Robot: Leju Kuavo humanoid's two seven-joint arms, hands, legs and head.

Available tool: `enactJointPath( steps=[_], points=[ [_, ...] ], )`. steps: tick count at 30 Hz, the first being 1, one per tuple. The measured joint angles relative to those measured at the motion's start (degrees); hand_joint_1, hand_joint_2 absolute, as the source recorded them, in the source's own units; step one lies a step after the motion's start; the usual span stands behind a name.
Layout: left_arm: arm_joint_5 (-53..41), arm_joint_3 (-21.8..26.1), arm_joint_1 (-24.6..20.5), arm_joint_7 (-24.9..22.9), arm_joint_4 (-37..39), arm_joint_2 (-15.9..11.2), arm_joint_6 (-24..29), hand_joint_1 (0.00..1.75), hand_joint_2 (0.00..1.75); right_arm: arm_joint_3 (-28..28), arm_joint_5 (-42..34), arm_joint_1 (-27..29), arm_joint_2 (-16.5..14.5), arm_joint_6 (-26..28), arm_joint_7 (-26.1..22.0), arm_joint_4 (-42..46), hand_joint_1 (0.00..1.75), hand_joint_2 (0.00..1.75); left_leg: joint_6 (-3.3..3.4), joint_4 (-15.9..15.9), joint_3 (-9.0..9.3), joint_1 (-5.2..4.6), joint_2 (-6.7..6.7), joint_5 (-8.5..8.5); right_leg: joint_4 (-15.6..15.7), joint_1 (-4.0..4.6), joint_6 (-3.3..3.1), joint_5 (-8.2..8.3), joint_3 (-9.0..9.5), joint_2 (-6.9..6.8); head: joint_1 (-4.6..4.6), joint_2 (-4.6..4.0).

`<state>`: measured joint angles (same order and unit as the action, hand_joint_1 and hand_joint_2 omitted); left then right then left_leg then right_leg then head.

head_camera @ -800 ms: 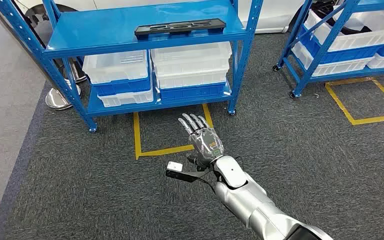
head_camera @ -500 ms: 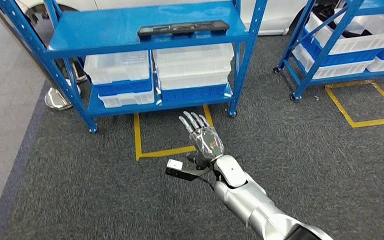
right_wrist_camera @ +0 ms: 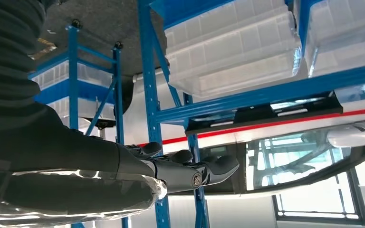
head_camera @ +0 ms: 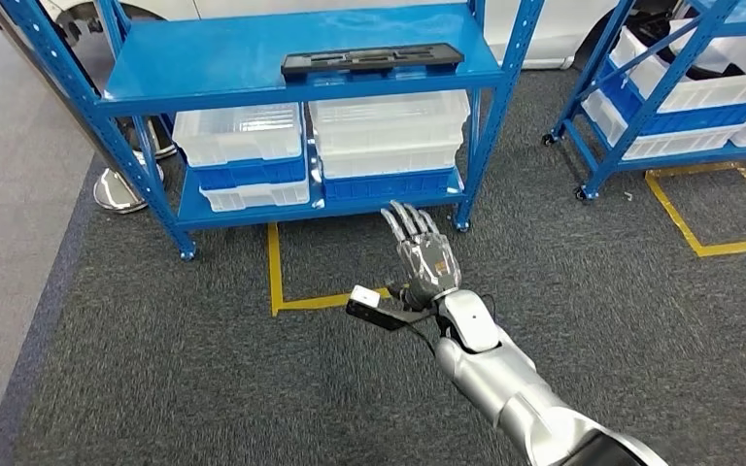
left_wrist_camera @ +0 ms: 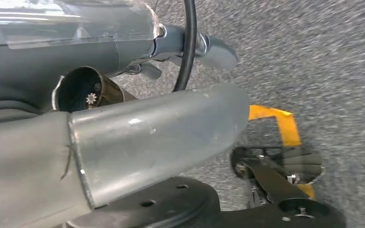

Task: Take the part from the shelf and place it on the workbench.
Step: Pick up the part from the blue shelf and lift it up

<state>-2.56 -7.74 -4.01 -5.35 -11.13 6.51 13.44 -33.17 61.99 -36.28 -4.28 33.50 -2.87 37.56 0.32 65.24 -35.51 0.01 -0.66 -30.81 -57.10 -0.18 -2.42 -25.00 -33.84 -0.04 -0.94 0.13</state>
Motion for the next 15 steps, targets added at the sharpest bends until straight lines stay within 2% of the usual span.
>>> enactJointPath(
  steps=[2,3,4,6,7,8,9,12,14,15],
  points=[
    [0.0,0.0,0.0,0.0,0.0,0.0,0.0,0.0,0.0,0.2,0.0,0.0,0.0,0.0,0.0,0.0,0.0,1.75,-0.9,7.0,-4.06,0.66,0.13,-2.23,0.0,-0.27,0.15,-0.42,0.49,-0.09,-0.01,0.0],
    [0.0,0.0,0.0,0.0,0.0,0.0,0.0,0.0,0.0,0.3,0.0,0.1,0.1,0.0,0.0,0.0,0.0,1.75,-1.34,8.4,-5.23,1.02,0.21,-1.95,0.0,-0.44,0.35,-0.69,0.76,-0.1,-0.01,0.0],
    [0.0,0.0,0.1,0.0,0.0,0.0,0.0,0.0,0.0,0.3,0.0,0.2,0.1,0.0,0.0,0.0,0.0,1.75,-1.76,7.5,-5.25,1.37,0.3,-0.41,-0.1,-0.68,0.64,-1.01,1.08,-0.07,-0.01,0.0],
    [0.0,0.0,0.2,0.0,0.0,-0.1,0.0,0.0,0.0,0.4,0.0,0.2,0.1,0.0,0.0,0.0,0.0,1.75,-2.53,0.6,-2.62,1.95,0.57,4.37,-0.7,-1.21,1.49,-1.92,1.69,0.0,0.0,0.0],
    [0.0,0.0,0.2,0.0,0.0,-0.1,0.0,0.0,0.0,0.5,0.0,0.2,0.1,0.0,0.0,0.0,0.0,1.75,-2.71,-2.9,-1.06,1.95,0.66,5.9,-1.1,-1.29,2.01,-2.42,1.78,0.04,-0.07,0.0],
    [0.0,0.0,0.1,0.0,0.0,-0.1,0.0,0.0,0.0,0.6,0.0,0.2,0.2,0.1,0.1,0.0,0.0,1.75,-2.52,-5.1,-0.1,1.89,0.71,6.51,-1.5,-1.28,2.5,-2.78,1.72,0.06,-0.12,0.0],
    [0.0,0.0,0.1,0.0,0.0,-0.1,-0.1,0.0,0.0,0.8,0.0,0.1,0.2,0.1,0.3,0.0,0.0,1.75,-2.19,-6.0,0.26,1.72,0.68,6.32,-1.7,-1.2,2.94,-3.01,1.59,0.05,-0.15,0.0],
    [0.1,0.1,0.0,0.0,0.1,-0.2,-0.1,0.0,0.0,2.0,-0.3,0.0,0.4,0.3,0.7,0.1,0.0,1.75,-0.6,-6.1,0.32,1.51,0.45,5.75,-1.9,-1.31,3.87,-3.48,1.61,0.0,-0.15,0.0],
    [0.1,0.1,0.0,0.2,0.1,-0.2,-0.1,0.0,0.0,3.2,-0.7,-0.5,0.9,0.4,0.7,0.4,0.0,1.75,0.34,-6.3,0.69,1.54,0.43,5.57,-4.8,-1.49,4.21,-5.16,0.32,0.0,-0.1,0.0],
    [0.1,0.1,0.0,0.3,0.1,-0.3,-0.2,0.0,0.0,4.0,-0.9,-0.7,1.2,0.4,0.7,0.6,0.0,1.75,0.7,-6.4,0.84,1.48,0.42,5.44,-8.1,-1.47,4.26,-6.58,-1.43,0.01,-0.07,0.0]
  ],
)
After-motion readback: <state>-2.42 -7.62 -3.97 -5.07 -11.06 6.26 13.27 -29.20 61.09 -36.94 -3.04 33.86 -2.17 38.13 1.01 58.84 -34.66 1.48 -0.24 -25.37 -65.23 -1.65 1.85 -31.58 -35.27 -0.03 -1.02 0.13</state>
